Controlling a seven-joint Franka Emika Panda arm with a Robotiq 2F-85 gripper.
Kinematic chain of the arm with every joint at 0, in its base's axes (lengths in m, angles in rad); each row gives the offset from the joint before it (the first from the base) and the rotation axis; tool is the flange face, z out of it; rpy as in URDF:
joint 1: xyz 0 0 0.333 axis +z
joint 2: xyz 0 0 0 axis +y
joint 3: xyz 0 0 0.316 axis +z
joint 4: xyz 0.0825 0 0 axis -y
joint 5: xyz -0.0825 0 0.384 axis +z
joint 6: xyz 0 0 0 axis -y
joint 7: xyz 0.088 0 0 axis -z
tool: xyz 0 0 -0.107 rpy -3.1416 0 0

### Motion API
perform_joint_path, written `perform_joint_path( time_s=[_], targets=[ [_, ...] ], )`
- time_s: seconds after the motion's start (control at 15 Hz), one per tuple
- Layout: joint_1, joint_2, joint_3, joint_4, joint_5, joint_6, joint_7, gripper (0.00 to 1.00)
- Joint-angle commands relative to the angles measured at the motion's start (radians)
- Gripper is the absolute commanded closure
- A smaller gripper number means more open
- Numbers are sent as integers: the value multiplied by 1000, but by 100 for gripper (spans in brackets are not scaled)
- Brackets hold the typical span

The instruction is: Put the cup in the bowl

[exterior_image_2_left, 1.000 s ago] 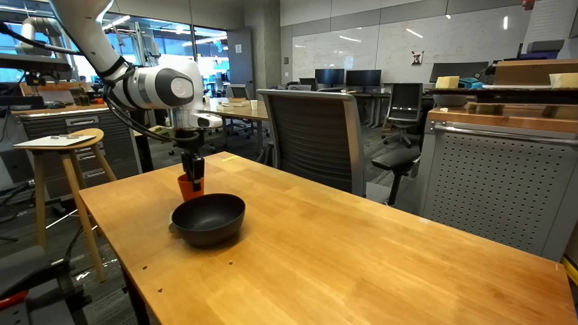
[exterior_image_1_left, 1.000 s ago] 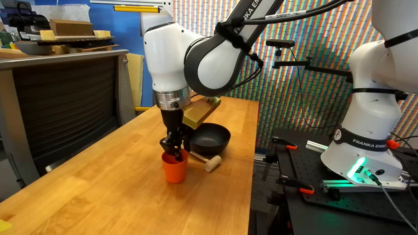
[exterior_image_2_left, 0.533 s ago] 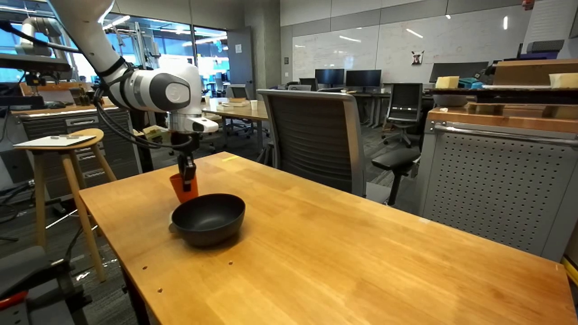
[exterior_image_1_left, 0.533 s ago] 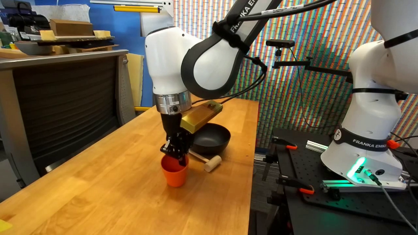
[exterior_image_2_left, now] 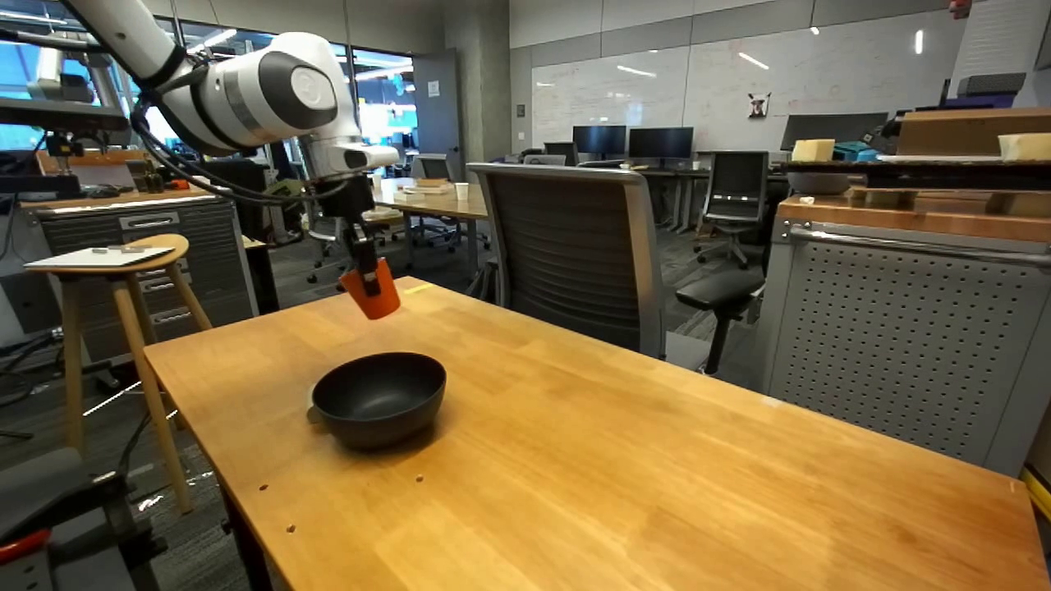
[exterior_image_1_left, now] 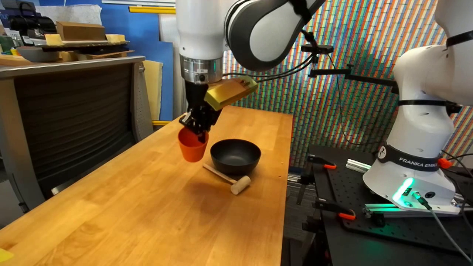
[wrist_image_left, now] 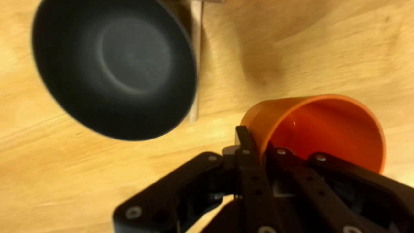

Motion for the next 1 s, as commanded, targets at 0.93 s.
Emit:
perform_joint_path(
  time_s=[0.93],
  targets=[
    [-174,11,77,-238,101,65,132,95]
  ],
)
